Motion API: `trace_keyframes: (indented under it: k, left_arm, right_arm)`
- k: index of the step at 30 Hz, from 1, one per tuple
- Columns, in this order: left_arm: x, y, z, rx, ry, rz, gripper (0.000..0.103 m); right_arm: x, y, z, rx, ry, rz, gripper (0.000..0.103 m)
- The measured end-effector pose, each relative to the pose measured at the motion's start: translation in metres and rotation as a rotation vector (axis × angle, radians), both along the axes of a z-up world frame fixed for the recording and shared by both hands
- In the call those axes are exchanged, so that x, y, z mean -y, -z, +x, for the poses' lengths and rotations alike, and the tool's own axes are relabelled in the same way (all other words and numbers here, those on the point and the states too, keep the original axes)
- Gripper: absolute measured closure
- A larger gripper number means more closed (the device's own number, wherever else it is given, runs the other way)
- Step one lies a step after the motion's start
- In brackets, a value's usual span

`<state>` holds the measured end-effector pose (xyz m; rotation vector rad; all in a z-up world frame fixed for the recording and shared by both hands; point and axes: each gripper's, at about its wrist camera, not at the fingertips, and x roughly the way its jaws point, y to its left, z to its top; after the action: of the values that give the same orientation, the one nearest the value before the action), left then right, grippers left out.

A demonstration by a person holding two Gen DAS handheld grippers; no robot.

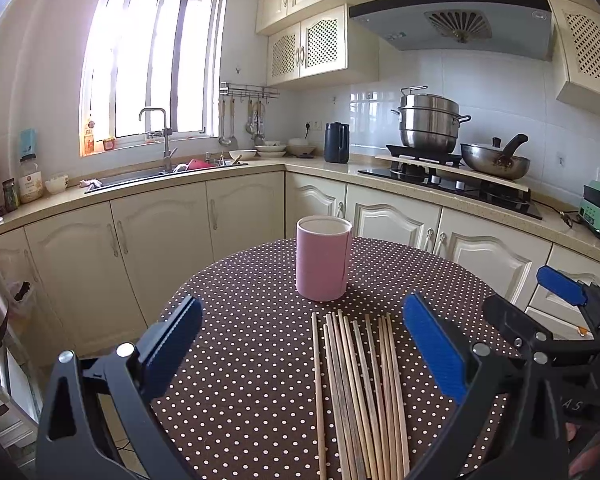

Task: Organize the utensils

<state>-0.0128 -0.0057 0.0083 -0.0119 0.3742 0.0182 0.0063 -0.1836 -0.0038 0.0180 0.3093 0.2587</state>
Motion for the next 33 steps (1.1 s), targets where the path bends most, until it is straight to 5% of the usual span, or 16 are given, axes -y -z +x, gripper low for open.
trace_keyframes:
  k: [33]
  left_arm:
    - [0.001, 0.01, 0.01, -0.033, 0.0, 0.002, 0.004]
  right_arm:
    - [0.001, 0.012, 0.01, -0.055, -0.001, 0.011, 0.005]
